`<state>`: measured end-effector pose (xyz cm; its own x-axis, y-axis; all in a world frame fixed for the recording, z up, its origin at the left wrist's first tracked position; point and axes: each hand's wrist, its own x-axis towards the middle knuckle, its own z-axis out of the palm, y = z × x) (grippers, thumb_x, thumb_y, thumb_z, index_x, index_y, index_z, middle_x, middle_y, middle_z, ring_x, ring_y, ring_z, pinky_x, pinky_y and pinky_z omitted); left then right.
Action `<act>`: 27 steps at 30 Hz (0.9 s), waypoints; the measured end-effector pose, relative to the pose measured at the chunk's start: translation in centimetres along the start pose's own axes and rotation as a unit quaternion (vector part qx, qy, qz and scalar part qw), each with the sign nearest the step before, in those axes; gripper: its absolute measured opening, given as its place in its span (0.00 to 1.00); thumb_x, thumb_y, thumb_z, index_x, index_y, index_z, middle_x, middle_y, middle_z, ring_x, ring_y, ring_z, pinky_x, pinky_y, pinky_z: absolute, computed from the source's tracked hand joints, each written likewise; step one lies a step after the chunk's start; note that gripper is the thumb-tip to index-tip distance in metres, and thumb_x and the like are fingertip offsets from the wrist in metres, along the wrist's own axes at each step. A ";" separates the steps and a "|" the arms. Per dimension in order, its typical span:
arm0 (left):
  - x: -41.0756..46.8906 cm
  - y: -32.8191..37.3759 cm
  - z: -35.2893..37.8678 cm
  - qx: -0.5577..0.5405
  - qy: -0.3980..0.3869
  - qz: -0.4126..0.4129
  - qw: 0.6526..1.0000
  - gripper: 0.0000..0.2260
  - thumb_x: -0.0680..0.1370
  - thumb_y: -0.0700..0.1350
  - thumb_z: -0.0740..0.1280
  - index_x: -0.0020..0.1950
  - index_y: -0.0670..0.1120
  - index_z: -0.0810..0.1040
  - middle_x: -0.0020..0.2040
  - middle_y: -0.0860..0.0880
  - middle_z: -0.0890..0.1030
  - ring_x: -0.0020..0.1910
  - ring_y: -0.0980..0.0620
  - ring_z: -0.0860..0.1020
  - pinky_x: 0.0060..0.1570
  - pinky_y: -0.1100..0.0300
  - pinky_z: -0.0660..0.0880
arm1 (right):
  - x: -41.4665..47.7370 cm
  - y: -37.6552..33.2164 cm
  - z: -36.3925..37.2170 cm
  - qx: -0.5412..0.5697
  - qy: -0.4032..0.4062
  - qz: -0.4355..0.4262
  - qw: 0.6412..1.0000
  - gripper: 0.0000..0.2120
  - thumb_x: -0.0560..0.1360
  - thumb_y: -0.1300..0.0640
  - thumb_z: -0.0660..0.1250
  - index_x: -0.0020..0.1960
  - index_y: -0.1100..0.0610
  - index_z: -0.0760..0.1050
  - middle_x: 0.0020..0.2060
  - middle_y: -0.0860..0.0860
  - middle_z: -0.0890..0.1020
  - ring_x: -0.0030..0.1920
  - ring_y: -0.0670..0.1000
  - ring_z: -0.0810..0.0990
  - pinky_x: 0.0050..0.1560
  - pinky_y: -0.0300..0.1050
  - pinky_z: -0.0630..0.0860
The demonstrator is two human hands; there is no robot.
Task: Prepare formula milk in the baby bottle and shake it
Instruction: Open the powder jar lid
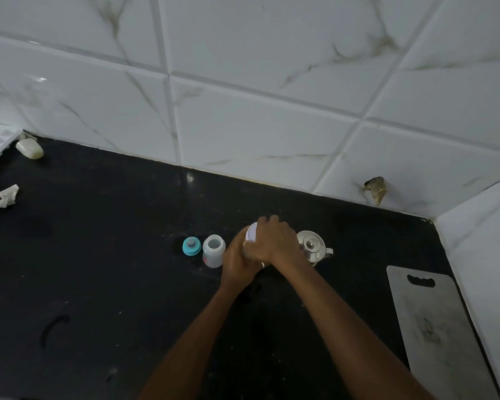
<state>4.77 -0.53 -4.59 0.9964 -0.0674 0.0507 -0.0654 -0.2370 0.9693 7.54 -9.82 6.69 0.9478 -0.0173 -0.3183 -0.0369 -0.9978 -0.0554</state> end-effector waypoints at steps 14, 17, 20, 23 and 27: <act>0.2 0.2 -0.1 0.024 -0.018 -0.029 0.999 0.28 0.71 0.45 0.79 0.67 0.55 0.73 0.64 0.58 0.78 0.65 0.61 0.76 0.63 0.66 0.71 | 0.1 1.3 -0.8 0.042 -0.029 -0.024 0.998 0.37 0.76 0.39 0.70 0.77 0.53 0.62 0.73 0.59 0.67 0.70 0.63 0.70 0.62 0.57 0.74; -0.1 0.2 -0.1 0.070 -0.014 -0.061 0.996 0.28 0.71 0.48 0.78 0.68 0.58 0.71 0.61 0.61 0.77 0.62 0.65 0.75 0.63 0.67 0.72 | -0.1 0.6 -0.4 0.029 0.032 0.045 0.998 0.37 0.76 0.29 0.62 0.71 0.58 0.69 0.65 0.59 0.75 0.62 0.61 0.78 0.55 0.53 0.74; 0.7 -0.3 0.2 0.143 -0.050 -0.079 0.985 0.27 0.74 0.50 0.75 0.71 0.50 0.71 0.64 0.56 0.77 0.63 0.61 0.73 0.65 0.63 0.69 | -0.2 0.1 0.2 0.020 0.036 0.055 0.998 0.38 0.74 0.27 0.61 0.67 0.59 0.72 0.61 0.59 0.79 0.58 0.59 0.80 0.51 0.50 0.73; 0.8 -0.1 0.2 0.198 -0.076 -0.070 0.975 0.24 0.77 0.51 0.72 0.71 0.48 0.71 0.66 0.54 0.76 0.66 0.58 0.73 0.63 0.66 0.66 | -0.1 -0.2 0.5 0.029 0.048 0.051 0.997 0.35 0.75 0.30 0.64 0.66 0.59 0.73 0.60 0.59 0.80 0.58 0.58 0.81 0.50 0.50 0.74; 0.0 0.3 -0.2 0.037 -0.016 -0.030 0.999 0.31 0.71 0.46 0.77 0.73 0.48 0.71 0.67 0.53 0.78 0.66 0.59 0.76 0.66 0.58 0.74 | -0.1 0.2 0.1 0.019 0.010 0.025 0.999 0.36 0.75 0.35 0.67 0.73 0.58 0.67 0.65 0.60 0.75 0.61 0.60 0.78 0.55 0.51 0.75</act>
<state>4.77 -0.44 -4.26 0.9965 -0.0823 -0.0167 -0.0099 -0.3129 0.9497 7.42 -9.98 6.61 0.9507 -0.0687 -0.3023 -0.0959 -0.9925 -0.0760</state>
